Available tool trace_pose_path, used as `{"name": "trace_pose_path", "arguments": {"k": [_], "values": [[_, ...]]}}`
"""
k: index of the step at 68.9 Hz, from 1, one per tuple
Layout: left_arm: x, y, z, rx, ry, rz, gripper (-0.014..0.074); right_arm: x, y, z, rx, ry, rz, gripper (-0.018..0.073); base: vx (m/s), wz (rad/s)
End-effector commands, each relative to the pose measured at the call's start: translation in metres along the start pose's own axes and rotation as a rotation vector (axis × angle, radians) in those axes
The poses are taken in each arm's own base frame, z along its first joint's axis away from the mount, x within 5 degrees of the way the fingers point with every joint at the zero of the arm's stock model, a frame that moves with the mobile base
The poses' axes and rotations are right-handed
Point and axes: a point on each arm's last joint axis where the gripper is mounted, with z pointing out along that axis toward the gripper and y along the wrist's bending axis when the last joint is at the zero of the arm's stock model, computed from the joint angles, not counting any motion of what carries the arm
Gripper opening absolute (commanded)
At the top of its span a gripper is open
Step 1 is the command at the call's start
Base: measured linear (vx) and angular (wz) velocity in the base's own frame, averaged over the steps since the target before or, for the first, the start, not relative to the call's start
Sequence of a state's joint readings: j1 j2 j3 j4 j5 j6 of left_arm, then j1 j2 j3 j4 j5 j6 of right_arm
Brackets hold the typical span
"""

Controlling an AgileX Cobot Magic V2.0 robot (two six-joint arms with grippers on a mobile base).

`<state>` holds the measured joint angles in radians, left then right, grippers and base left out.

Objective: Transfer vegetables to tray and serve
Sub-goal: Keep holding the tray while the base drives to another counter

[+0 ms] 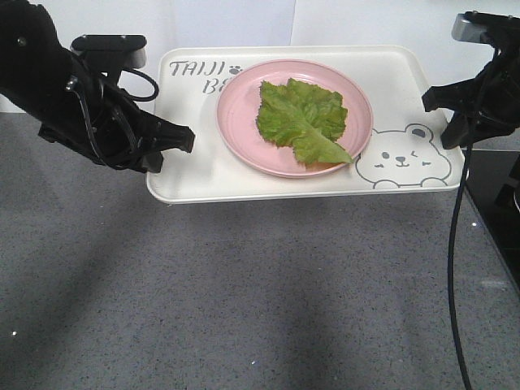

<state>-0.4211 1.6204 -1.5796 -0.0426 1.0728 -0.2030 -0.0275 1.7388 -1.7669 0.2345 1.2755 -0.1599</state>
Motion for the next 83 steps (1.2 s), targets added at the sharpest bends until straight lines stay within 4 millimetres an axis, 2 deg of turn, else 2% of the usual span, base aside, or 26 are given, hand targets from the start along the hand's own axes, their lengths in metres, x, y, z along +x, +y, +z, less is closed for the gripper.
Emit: {"name": "trace_pose_path", "arguments": {"k": [1, 83], "values": [[-0.0075, -0.0093, -0.0292, 0.059, -0.136, 0.028, -0.0006, 0.0007, 0.0113, -0.0312, -0.032, -0.082, -0.024, -0.0006, 0.0, 0.0], [-0.0075, -0.0093, -0.0292, 0.059, -0.136, 0.028, -0.0006, 0.0007, 0.0113, -0.0312, -0.032, -0.082, -0.024, -0.0006, 0.0, 0.0]]}}
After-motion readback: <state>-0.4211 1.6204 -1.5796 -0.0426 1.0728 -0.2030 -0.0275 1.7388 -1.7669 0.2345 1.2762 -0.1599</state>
